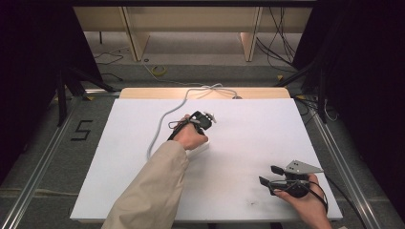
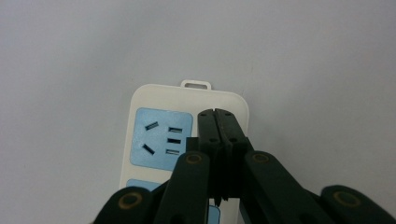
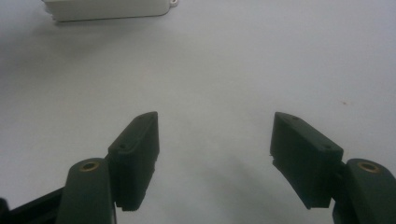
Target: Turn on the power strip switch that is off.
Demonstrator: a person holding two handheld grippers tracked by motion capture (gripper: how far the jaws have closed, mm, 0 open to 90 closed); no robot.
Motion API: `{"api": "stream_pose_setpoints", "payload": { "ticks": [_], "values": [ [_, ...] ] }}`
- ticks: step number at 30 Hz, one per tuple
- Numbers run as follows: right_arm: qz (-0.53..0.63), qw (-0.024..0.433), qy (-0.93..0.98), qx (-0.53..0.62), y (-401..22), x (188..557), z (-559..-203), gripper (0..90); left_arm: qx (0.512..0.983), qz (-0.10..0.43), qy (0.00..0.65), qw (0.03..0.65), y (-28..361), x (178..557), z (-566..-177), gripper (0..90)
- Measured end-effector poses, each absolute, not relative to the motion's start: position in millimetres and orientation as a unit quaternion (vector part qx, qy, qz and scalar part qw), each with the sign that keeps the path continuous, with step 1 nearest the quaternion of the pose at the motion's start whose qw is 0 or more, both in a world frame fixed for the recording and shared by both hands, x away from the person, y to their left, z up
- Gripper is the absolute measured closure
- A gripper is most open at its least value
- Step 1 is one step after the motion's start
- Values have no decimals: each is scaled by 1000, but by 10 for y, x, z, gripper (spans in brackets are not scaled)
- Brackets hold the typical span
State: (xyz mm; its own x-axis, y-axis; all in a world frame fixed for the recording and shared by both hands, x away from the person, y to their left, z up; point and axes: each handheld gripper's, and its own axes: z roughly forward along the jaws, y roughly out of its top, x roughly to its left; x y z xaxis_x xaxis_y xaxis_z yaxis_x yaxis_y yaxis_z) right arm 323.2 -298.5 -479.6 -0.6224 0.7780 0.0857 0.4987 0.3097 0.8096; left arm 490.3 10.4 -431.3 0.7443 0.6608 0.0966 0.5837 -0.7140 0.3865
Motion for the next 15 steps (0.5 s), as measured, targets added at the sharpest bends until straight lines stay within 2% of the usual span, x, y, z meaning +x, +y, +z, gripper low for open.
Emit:
{"api": "stream_pose_setpoints", "payload": {
  "ticks": [15],
  "values": [
    [427, 164, 794, 401, -2983, 3232, -4799, 336, 920, 115, 338, 162, 95, 4905, -4328, 899]
  ]
}}
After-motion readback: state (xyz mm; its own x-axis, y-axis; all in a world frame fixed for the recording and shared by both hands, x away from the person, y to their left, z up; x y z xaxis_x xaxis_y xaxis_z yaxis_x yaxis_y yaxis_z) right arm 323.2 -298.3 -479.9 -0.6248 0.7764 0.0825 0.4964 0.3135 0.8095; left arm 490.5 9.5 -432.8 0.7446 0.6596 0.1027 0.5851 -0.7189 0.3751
